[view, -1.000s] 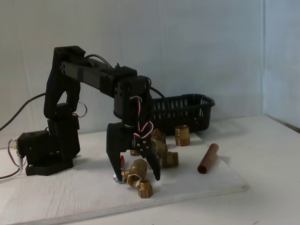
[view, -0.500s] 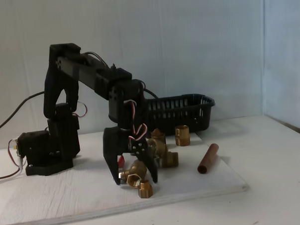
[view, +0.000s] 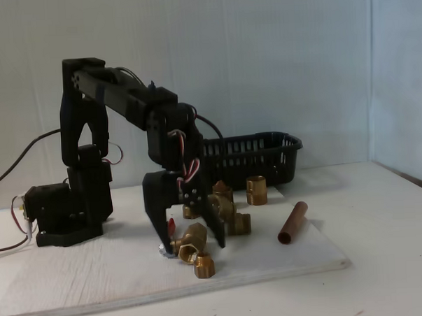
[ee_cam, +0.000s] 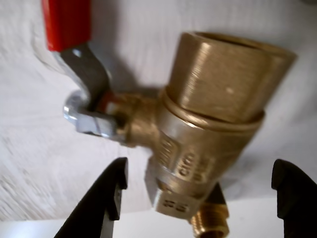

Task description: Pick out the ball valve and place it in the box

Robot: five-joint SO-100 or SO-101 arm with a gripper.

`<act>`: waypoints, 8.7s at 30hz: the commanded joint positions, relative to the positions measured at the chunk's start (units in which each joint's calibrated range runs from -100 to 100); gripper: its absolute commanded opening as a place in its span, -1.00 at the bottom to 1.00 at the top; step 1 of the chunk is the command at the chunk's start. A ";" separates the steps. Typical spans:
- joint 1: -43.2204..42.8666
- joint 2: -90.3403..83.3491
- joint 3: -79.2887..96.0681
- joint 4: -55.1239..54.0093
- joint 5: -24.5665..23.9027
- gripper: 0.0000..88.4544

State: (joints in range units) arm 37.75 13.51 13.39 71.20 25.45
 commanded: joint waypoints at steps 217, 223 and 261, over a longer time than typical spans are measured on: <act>-54.66 6.54 -53.91 24.84 -76.95 -0.93; -56.94 6.71 -53.91 26.82 -77.10 -0.93; -60.85 -2.11 -38.03 16.58 -79.02 -0.93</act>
State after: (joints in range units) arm -21.82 13.68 -23.83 90.28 -53.19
